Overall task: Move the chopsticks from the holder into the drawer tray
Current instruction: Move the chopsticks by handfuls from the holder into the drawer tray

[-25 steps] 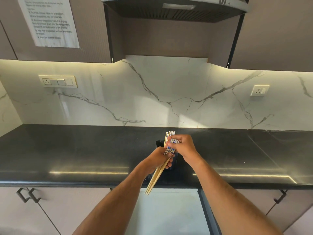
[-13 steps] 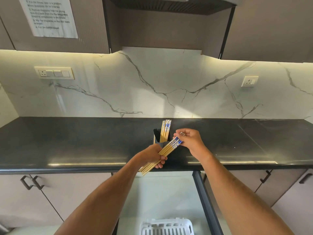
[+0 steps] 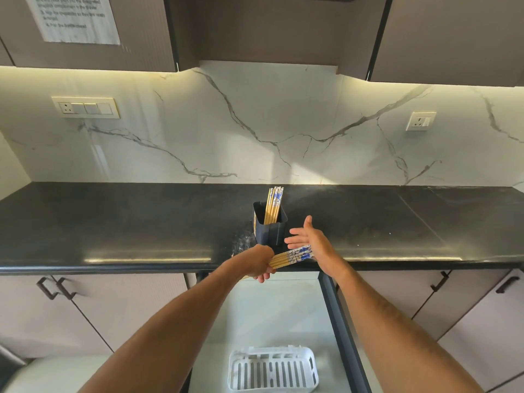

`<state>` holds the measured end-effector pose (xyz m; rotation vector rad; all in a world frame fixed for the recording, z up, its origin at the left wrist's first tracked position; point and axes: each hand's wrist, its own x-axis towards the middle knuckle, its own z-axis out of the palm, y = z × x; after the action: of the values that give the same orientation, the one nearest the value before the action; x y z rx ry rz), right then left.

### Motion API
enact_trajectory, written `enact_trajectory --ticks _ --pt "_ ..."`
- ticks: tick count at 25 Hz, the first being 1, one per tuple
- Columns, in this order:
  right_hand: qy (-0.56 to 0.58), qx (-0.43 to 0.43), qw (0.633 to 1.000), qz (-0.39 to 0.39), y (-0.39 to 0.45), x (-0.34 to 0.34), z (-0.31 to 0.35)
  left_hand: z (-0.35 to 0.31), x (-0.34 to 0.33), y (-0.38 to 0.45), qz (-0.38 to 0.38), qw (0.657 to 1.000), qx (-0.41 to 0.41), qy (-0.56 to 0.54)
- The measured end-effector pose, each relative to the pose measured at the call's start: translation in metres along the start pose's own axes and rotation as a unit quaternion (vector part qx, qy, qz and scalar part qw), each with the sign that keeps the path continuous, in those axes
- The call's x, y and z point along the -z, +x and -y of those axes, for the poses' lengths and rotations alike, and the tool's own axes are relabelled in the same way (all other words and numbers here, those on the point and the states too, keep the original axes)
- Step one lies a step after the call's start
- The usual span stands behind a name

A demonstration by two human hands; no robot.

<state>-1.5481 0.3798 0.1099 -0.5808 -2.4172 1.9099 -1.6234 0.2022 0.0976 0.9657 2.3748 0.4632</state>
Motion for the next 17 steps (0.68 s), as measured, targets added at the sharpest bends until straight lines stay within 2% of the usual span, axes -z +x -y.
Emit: enact_trajectory --ticks 2,3,4,6,8,9,11,17 --pt "-0.129 0.053 0.99 -0.028 -0.004 0.004 -0.007 0.001 -0.007 0.008 -0.026 0.999 -0.007 0.045" --pt "-0.214 0.094 0.971 -0.042 -0.008 0.006 -0.011 0.001 -0.011 0.01 -0.032 0.997 -0.008 0.072" --pt "-0.292 0.131 0.947 -0.037 -0.011 0.006 -0.014 0.002 -0.016 0.013 -0.038 0.994 -0.007 0.099" --pt "-0.436 0.177 0.882 0.028 -0.014 0.002 -0.023 0.001 -0.03 0.017 -0.059 0.988 -0.012 0.145" --pt "-0.544 0.183 0.815 0.073 -0.013 -0.007 -0.036 -0.002 -0.044 0.019 -0.075 0.981 -0.018 0.177" --pt "-0.57 0.18 0.798 0.075 -0.012 -0.012 -0.043 -0.002 -0.05 0.02 -0.082 0.979 -0.019 0.185" --pt "-0.578 0.174 0.795 0.061 -0.012 -0.018 -0.058 0.0 -0.063 0.02 -0.098 0.976 -0.02 0.195" --pt "-0.529 0.144 0.834 0.064 -0.013 -0.029 -0.115 0.034 -0.114 0.006 -0.121 0.973 -0.005 0.197"
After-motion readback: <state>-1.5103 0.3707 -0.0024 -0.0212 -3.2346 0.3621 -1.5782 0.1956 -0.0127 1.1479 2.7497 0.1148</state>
